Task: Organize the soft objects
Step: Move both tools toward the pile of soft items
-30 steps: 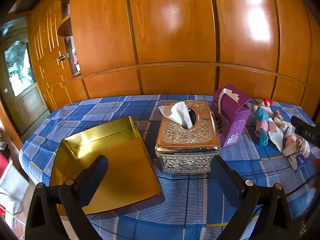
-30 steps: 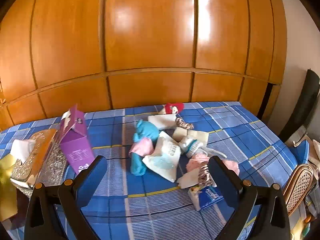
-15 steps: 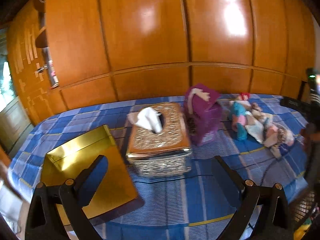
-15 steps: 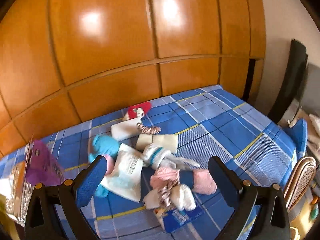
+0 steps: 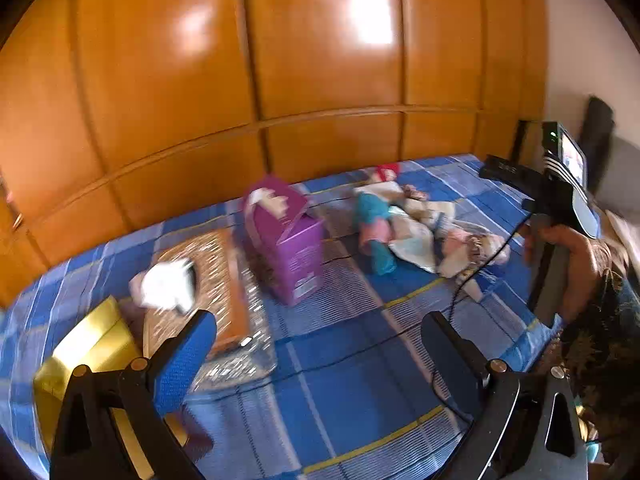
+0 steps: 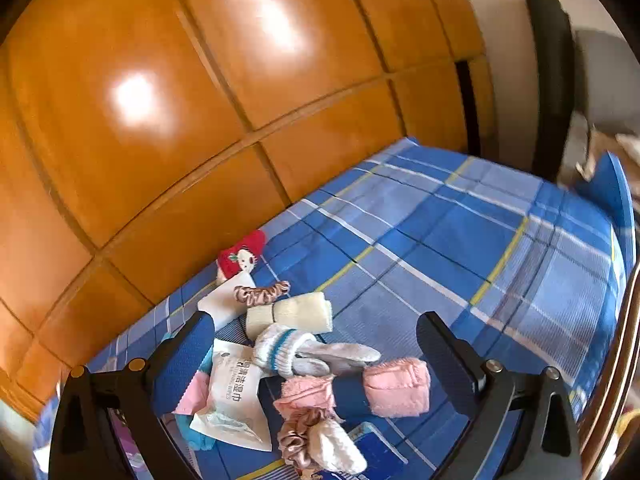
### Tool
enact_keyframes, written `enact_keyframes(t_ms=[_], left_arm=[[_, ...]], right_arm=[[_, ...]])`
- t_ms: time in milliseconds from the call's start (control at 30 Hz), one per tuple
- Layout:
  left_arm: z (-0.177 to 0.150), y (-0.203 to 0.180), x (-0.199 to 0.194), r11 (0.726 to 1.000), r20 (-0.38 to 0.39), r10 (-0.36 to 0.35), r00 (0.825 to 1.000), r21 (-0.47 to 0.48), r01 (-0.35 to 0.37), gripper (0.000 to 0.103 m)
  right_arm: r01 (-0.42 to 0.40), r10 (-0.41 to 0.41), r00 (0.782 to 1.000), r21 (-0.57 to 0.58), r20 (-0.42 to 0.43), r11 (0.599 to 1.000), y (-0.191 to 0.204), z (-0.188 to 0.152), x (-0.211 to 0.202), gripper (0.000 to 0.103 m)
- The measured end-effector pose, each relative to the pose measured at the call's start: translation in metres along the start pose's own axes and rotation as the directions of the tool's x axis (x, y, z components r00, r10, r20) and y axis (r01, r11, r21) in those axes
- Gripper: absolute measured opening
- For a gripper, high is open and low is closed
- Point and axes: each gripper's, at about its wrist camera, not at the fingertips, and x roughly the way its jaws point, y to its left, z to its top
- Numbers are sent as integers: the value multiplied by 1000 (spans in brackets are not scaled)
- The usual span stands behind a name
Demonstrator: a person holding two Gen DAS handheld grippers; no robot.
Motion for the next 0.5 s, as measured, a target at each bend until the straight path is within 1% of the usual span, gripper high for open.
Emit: enact_keyframes(t_ms=[100, 167, 267, 333, 400, 500], left_arm=[[15, -13, 14, 998, -18, -56, 998, 16, 57, 103], [22, -21, 23, 997, -32, -65, 997, 32, 66, 103], [31, -31, 39, 994, -56, -108, 993, 23, 109, 103], [35, -38, 50, 992, -72, -115, 991, 37, 117, 102], [40, -47, 62, 990, -97, -128, 987, 42, 133, 99], [46, -60, 78, 987, -116, -146, 982, 54, 153, 96]], right_arm=[[10, -10, 1000, 49, -15, 999, -11, 2, 1, 103], [15, -13, 1000, 82, -24, 997, -18, 3, 3, 103], [14, -8, 999, 121, -45, 993, -26, 3, 5, 103], [15, -8, 999, 132, -52, 991, -29, 3, 6, 103], [14, -5, 998, 142, -59, 990, -31, 3, 7, 103], [12, -2, 998, 148, -67, 989, -32, 3, 9, 103]])
